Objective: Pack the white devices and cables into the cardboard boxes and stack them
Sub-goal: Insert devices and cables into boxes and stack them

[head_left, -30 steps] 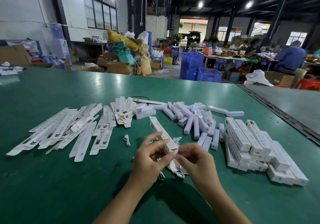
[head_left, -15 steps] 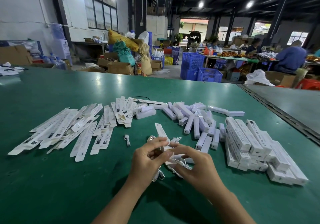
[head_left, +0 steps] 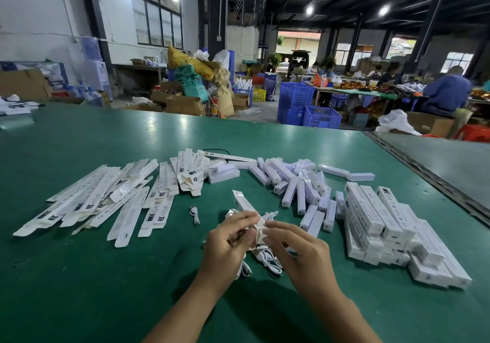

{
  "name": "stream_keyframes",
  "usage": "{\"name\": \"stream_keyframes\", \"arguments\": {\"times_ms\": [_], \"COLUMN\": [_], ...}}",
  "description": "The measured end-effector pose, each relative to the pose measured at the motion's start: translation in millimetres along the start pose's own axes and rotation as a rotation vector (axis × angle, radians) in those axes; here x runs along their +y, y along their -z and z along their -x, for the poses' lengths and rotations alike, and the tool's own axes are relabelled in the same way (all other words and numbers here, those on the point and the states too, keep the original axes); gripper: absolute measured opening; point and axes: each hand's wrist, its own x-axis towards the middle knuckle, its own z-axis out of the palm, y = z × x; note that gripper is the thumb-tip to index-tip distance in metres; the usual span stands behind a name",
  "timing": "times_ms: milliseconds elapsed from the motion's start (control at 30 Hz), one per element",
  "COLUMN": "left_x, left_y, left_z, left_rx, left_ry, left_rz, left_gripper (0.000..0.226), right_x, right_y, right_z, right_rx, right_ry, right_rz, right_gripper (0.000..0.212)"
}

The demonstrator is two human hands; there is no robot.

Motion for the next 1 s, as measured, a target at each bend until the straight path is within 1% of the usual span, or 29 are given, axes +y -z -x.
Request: {"name": "stream_keyframes", "arguments": {"times_ms": [167, 267, 333, 400, 467, 567, 633, 700, 767, 833, 933, 1000], "left_x": [1, 1, 1, 3, 5, 6, 5, 5, 7, 11, 18, 20], "left_y": [-1, -1, 0, 0, 0, -1, -1, -4, -7, -10, -10, -6], "left_z": [0, 0, 1, 2, 4, 4, 5, 7, 8, 8, 3, 0], "left_rx": [-0.014, -0.04, -0.055, -0.075, -0.073, -0.063, -0.068, -0.053, -0.028, -0.015, 0.029, 0.049], "left_ry": [-0.012, -0.025, -0.026, -0.022, -0.026, -0.036, -0.033, -0.019, -0.017, -0.011, 0.087, 0.155], "left_rz": [-0.005, -0.012, -0.001, 0.027, 0.029, -0.018, -0.043, -0.036, 0.01, 0.083, 0.277, 0.406], "left_gripper": [0.024, 0.023, 0.021, 0.022, 0.03, 0.032, 0.028, 0.025, 0.022, 0.019, 0.011, 0.016], "right_x": [2, 1, 0, -3, -6, -7, -8, -8, -7, -6, 2, 10], "right_y": [1, 2, 3, 4, 5, 7, 7, 7, 7, 7, 11, 12], "right_z": [-1, -1, -1, -2, -3, -3, -3, -3, -2, -1, 0, 0], "right_rx": [-0.009, -0.023, -0.028, -0.029, -0.033, -0.07, -0.089, -0.086, -0.08, -0.09, -0.098, -0.133], "right_ry": [0.005, -0.028, -0.07, -0.207, -0.372, -0.462, -0.473, -0.472, -0.425, -0.359, -0.318, -0.33], "right_rz": [-0.016, -0.041, -0.069, -0.152, -0.272, -0.349, -0.358, -0.361, -0.336, -0.298, -0.187, -0.049], "right_gripper": [0.013, 0.01, 0.013, 0.023, 0.036, 0.048, 0.048, 0.043, 0.036, 0.033, 0.053, 0.059]}}
